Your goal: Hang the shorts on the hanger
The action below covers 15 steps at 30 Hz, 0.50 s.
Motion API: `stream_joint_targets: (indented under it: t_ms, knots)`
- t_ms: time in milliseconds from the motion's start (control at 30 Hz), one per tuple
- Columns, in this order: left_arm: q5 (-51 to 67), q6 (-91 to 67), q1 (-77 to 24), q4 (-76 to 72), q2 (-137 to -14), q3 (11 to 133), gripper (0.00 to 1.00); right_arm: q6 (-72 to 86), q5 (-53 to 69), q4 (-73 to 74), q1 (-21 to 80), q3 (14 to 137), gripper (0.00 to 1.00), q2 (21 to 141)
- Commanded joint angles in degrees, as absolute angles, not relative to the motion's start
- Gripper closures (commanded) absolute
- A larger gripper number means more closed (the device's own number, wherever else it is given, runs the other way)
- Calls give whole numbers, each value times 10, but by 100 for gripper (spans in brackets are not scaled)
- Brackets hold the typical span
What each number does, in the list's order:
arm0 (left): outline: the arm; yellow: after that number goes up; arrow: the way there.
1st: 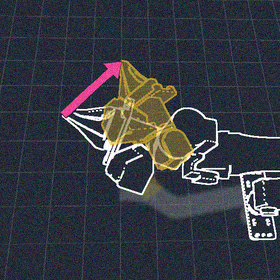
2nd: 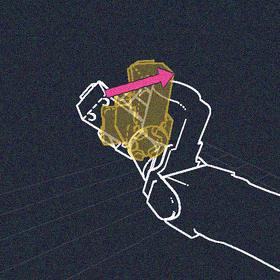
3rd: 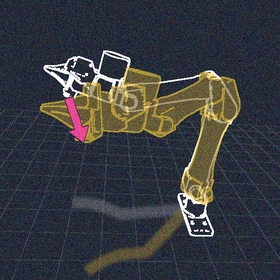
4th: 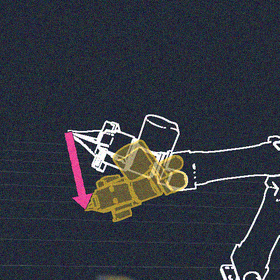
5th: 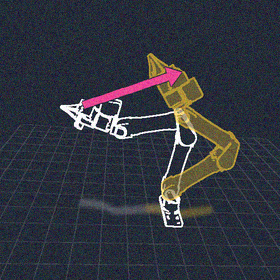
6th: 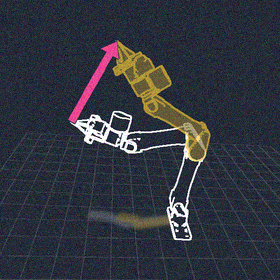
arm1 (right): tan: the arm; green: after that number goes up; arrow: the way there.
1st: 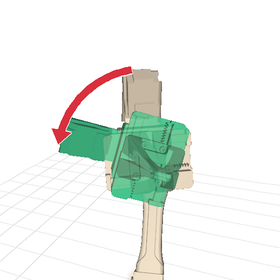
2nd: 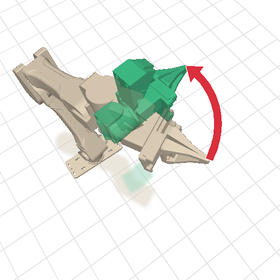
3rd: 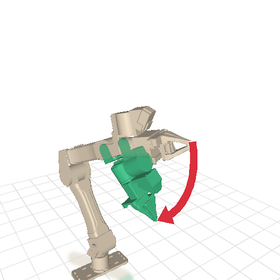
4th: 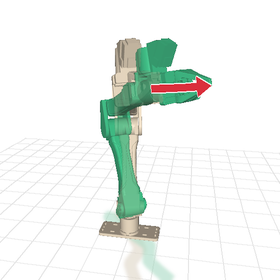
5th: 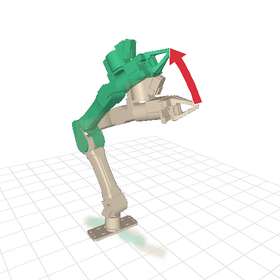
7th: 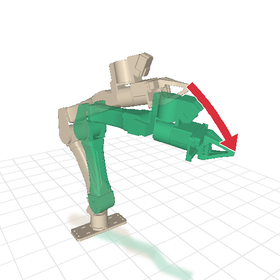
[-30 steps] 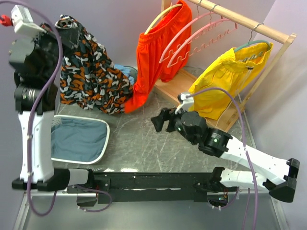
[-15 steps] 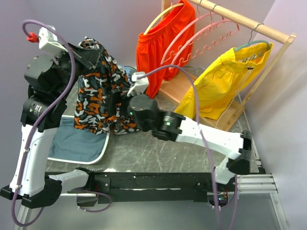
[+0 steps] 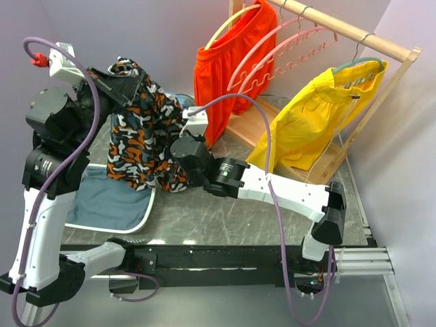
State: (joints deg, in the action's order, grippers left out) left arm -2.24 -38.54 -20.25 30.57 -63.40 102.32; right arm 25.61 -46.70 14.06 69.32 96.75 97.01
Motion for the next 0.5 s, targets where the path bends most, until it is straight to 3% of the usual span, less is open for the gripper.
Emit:
stream_joint_targets:
  t_ms: [0,33,100,233,467]
  knots:
    - [-17,-378,-204,274,-621,1022,99,252,-531,133,689,956,65,940]
    - [-18,-377,-205,275,-621,1023,99,252,-537,142,689,948,83,915]
    - [-19,-376,-205,278,-623,1026,99,248,-543,148,688,919,99,877]
    - [14,-387,-205,273,-631,1034,99,213,-525,158,689,896,100,749]
    - [135,-448,-205,258,-686,1100,99,178,-484,225,690,967,100,672]
